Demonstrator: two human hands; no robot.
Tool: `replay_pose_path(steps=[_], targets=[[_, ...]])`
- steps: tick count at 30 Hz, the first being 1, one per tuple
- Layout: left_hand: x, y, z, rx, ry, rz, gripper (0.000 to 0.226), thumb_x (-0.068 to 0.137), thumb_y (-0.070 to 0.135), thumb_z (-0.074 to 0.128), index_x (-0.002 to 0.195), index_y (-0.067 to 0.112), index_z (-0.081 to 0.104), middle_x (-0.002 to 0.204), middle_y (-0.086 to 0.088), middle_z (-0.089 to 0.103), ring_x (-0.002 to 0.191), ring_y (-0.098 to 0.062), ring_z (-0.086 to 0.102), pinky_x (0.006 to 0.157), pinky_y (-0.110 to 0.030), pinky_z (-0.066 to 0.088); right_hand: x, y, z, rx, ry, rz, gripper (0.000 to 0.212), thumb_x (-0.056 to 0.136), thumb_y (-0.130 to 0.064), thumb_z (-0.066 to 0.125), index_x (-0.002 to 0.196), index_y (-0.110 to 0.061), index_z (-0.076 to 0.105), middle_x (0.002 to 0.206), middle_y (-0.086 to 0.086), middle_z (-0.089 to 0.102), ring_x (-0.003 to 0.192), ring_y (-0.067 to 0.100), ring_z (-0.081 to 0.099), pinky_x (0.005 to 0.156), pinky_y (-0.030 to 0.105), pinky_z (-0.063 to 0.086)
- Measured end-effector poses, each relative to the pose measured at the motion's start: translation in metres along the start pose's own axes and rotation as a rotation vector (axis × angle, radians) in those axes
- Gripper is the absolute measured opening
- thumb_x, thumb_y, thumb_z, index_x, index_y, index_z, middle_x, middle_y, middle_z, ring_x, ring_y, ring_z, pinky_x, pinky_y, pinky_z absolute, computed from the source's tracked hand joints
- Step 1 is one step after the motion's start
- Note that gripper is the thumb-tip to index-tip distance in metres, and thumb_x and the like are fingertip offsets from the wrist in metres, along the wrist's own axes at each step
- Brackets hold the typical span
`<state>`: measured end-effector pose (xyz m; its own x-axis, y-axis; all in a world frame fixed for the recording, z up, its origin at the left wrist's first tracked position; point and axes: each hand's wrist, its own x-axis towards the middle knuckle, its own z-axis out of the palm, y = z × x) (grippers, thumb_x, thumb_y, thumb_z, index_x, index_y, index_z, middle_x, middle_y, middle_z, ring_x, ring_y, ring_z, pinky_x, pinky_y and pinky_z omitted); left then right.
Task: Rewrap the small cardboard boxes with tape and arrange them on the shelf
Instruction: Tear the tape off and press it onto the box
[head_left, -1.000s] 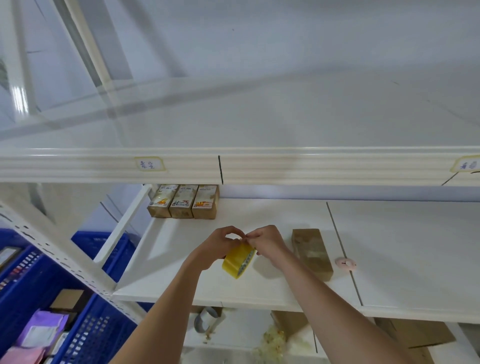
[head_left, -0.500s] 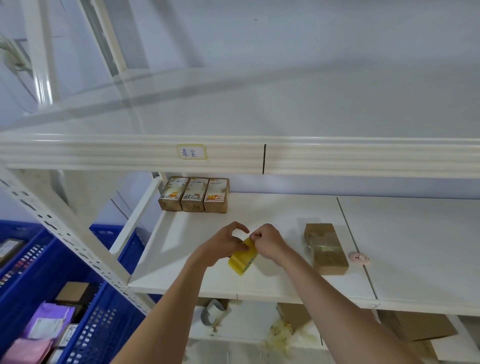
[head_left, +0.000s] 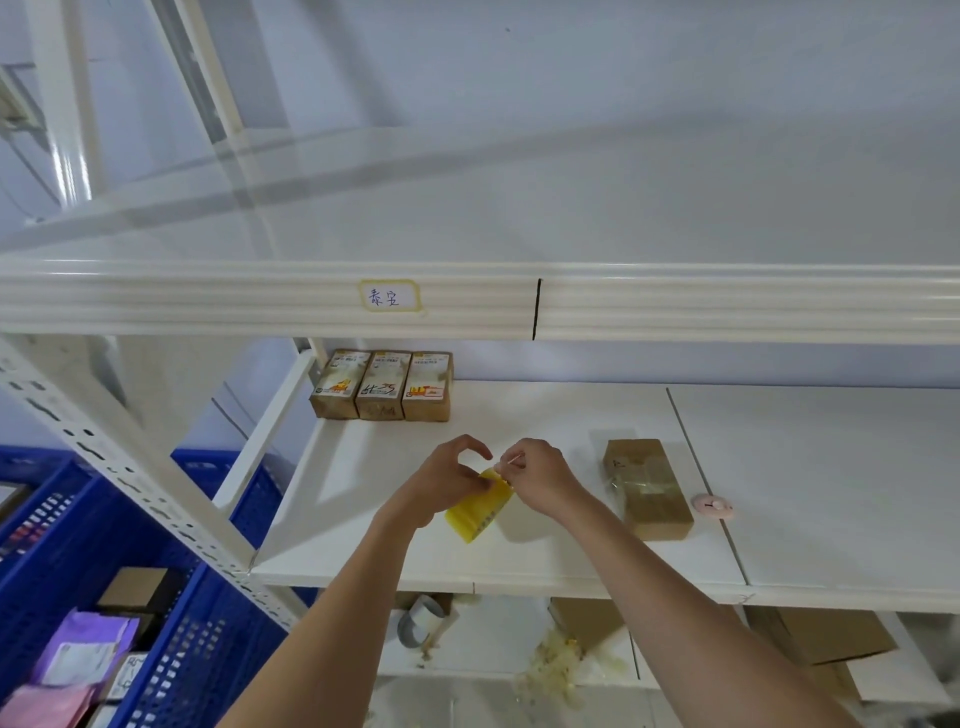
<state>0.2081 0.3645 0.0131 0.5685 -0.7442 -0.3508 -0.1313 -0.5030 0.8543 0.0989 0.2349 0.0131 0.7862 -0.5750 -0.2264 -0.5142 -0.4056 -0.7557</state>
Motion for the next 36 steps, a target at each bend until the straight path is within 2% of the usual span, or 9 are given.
replay_pose_path(steps=[3,6,9,14,20,23,27,30,36], targets=[[-0.001,-0.001,-0.004,0.009,-0.029,0.014,0.032,0.088,0.012,0.075,0.111,0.028,0.06,0.094,-0.012,0.075,0.088,-0.023,0.069,0.071,-0.027,0.052,0.001,0.0,-0.006,0.065,-0.066,0.018,0.032,0.087,-0.028,0.077,0.114,-0.014,0.068,0.104,0.004,0.071,0.094,0.017,0.068,0.067,0.023,0.048],[-0.002,0.0,-0.006,0.018,-0.061,0.025,0.034,0.087,0.013,0.076,0.111,0.031,0.06,0.095,-0.012,0.075,0.084,-0.021,0.068,0.068,-0.026,0.049,0.003,0.001,-0.008,0.057,-0.028,-0.029,0.013,0.086,-0.012,0.075,0.098,-0.01,0.08,0.09,0.001,0.073,0.086,0.015,0.068,0.079,0.026,0.056],[-0.003,0.001,-0.009,-0.017,-0.099,0.021,0.036,0.088,0.012,0.076,0.114,0.03,0.061,0.1,-0.012,0.075,0.091,-0.021,0.069,0.069,-0.025,0.051,0.002,0.004,-0.009,0.062,-0.013,-0.044,0.009,0.087,-0.007,0.073,0.088,-0.011,0.081,0.077,-0.006,0.07,0.074,0.008,0.064,0.073,0.021,0.052],[-0.003,0.001,-0.013,-0.047,-0.159,0.025,0.038,0.087,0.011,0.078,0.118,0.027,0.061,0.1,-0.006,0.075,0.096,-0.023,0.067,0.077,-0.029,0.055,0.005,0.012,-0.014,0.051,-0.007,-0.012,0.023,0.089,-0.006,0.069,0.073,-0.022,0.073,0.088,0.001,0.073,0.086,0.019,0.068,0.083,0.036,0.059],[0.001,0.007,-0.004,0.076,-0.097,0.006,0.035,0.085,0.017,0.08,0.112,0.027,0.06,0.088,0.0,0.076,0.079,-0.014,0.064,0.073,-0.027,0.05,0.005,0.017,-0.008,-0.025,-0.03,0.065,0.019,0.098,-0.013,0.06,0.082,-0.016,0.07,0.09,0.001,0.065,0.089,0.022,0.065,0.075,0.031,0.052],[0.003,0.005,0.0,0.112,-0.075,-0.01,0.034,0.084,0.02,0.081,0.11,0.029,0.06,0.094,-0.001,0.075,0.084,-0.016,0.066,0.075,-0.029,0.054,0.004,0.017,-0.007,-0.097,-0.037,0.088,0.022,0.099,-0.014,0.056,0.08,-0.013,0.068,0.093,0.005,0.064,0.087,0.021,0.06,0.072,0.027,0.044],[0.006,0.001,0.004,0.168,-0.032,-0.03,0.03,0.084,0.024,0.081,0.106,0.031,0.061,0.098,-0.004,0.075,0.091,-0.021,0.07,0.084,-0.037,0.059,0.003,0.016,-0.008,-0.209,-0.038,0.049,0.022,0.096,-0.004,0.055,0.104,-0.001,0.075,0.112,0.01,0.069,0.105,0.025,0.065,0.081,0.027,0.049],[0.008,0.002,0.006,0.243,-0.024,-0.02,0.031,0.083,0.025,0.081,0.107,0.03,0.062,0.104,-0.006,0.071,0.092,-0.021,0.07,0.083,-0.036,0.06,0.002,0.015,-0.006,-0.282,-0.044,0.007,0.022,0.094,0.001,0.055,0.104,-0.001,0.074,0.115,0.014,0.069,0.107,0.026,0.065,0.088,0.028,0.052],[0.008,-0.004,0.006,0.331,0.002,-0.016,0.032,0.081,0.025,0.082,0.107,0.026,0.066,0.104,-0.005,0.07,0.094,-0.021,0.068,0.081,-0.034,0.057,0.0,0.007,-0.002,-0.322,-0.045,-0.01,0.018,0.09,0.004,0.056,0.092,-0.004,0.072,0.104,0.012,0.071,0.099,0.027,0.068,0.083,0.03,0.055]])
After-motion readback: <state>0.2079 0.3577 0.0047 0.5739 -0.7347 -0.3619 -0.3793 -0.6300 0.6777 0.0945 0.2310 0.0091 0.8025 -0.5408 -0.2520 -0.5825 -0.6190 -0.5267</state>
